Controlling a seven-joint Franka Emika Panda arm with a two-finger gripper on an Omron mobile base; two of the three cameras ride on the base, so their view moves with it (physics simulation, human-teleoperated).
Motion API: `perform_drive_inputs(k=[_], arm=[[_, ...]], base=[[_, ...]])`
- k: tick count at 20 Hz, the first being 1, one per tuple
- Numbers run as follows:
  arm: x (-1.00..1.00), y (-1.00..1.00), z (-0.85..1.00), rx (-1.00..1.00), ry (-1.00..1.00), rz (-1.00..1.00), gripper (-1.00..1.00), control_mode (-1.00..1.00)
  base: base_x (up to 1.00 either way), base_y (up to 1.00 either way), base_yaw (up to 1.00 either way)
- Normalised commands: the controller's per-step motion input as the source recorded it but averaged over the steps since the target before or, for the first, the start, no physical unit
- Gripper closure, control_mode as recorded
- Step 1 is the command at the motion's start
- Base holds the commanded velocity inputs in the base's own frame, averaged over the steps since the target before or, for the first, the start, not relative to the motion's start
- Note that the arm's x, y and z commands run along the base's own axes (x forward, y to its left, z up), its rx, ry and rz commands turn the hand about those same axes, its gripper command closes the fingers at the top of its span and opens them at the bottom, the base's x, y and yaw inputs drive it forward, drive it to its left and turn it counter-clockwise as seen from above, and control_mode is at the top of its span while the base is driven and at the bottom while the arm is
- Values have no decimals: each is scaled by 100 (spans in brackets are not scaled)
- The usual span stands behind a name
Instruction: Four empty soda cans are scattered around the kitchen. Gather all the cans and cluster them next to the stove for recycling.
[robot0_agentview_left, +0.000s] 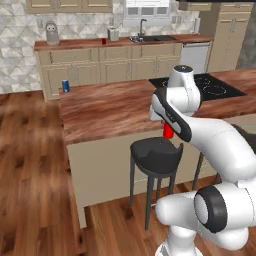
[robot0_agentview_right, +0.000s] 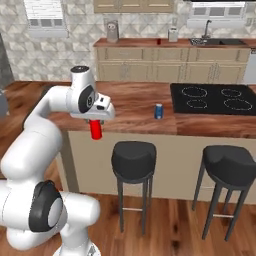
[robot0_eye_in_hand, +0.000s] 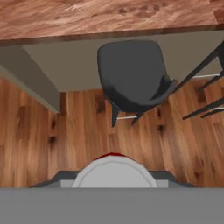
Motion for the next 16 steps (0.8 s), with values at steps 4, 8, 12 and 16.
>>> perform_drive_inputs(k=[4, 8, 12, 16], arm=[[0, 0, 0, 0, 0, 0, 100, 100], [0, 0, 0, 0, 0, 0, 100, 100], [0, 0, 0, 0, 0, 0, 100, 100], [0, 0, 0, 0, 0, 0, 100, 100]], base=[[-71, 100, -48], [-22, 100, -51], [-8, 100, -47], [-52, 100, -39]])
